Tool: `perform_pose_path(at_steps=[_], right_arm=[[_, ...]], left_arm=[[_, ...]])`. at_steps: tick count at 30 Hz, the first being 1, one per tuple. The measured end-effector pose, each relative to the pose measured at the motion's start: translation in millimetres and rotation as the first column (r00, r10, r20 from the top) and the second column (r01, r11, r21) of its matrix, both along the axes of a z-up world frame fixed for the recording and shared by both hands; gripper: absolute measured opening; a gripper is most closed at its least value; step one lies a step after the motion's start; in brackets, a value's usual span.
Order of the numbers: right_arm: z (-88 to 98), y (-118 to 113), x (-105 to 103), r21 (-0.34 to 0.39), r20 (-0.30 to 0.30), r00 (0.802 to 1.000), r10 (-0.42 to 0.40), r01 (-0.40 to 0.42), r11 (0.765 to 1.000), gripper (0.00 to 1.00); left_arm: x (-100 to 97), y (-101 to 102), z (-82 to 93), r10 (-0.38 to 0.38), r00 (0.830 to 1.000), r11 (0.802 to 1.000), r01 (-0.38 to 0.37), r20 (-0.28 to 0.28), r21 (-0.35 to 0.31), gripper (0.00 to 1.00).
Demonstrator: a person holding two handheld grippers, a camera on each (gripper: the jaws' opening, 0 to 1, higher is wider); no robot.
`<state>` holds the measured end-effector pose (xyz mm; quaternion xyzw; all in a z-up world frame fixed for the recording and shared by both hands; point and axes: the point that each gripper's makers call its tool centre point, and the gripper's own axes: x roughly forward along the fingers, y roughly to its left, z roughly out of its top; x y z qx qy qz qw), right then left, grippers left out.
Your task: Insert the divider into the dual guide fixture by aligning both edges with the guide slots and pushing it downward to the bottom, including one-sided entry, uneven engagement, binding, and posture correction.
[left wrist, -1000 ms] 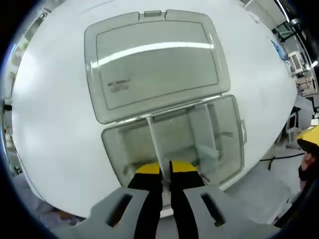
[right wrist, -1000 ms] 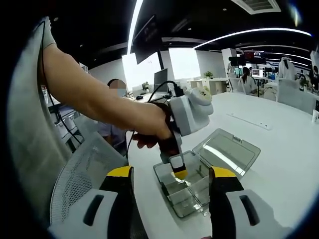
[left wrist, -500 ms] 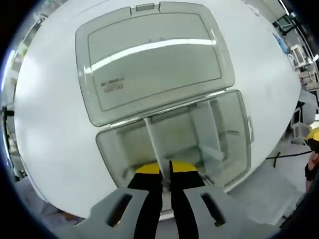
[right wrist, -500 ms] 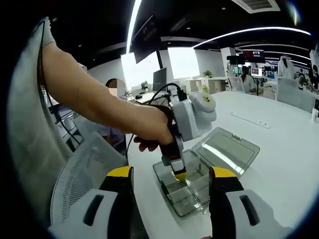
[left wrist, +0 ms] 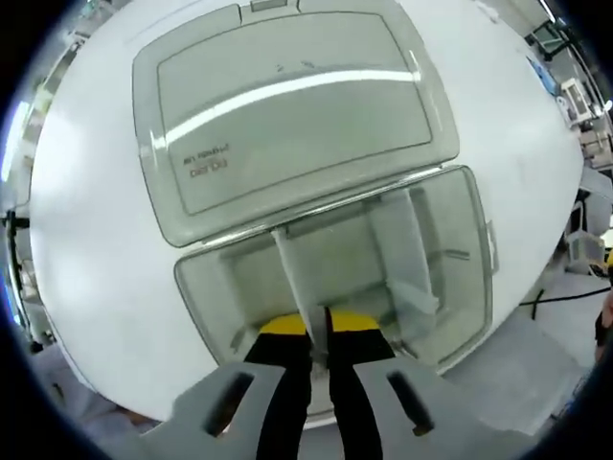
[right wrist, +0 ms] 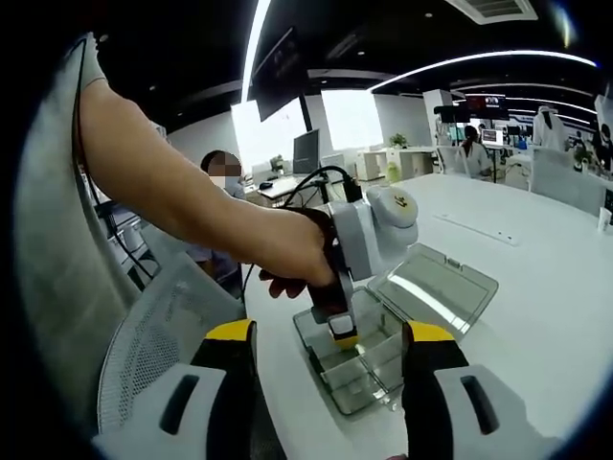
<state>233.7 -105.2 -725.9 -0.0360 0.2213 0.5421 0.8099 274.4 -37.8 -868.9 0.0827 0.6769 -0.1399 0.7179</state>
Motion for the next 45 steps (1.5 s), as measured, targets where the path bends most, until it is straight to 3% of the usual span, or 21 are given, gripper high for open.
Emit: perform_pose_path(at_steps=[15, 26, 31, 45], right_arm=[[0.2, 2, 1, 0.003, -0.005, 1.0, -0.002, 0.002, 1.0, 0.59], [2.0, 3, 2, 0.005, 0.0, 1.0, -0.001, 0.001, 1.0, 0.59], [3.0, 4, 3, 0.009, 0.002, 1.0, -0.002, 0.002, 1.0, 0.59], [3.3, 6, 3, 0.003, 0.002, 1.0, 0.002, -0.002, 1.0, 0.59]], left_arm=[[0.6, -3, -0.1, -0.067, 0.997, 0.996, 0.069, 0.03, -0.061, 0.09], [4.7, 0, 10.9, -0.032, 0.995, 0.989, 0.045, 0.089, -0.14, 0.16], [6.7, -6, 20.0, 0.015, 0.994, 0.976, 0.009, 0.107, -0.216, 0.14], [4.8, 0, 30.2, 0.042, 0.991, 0.97, -0.009, 0.13, -0.241, 0.07]])
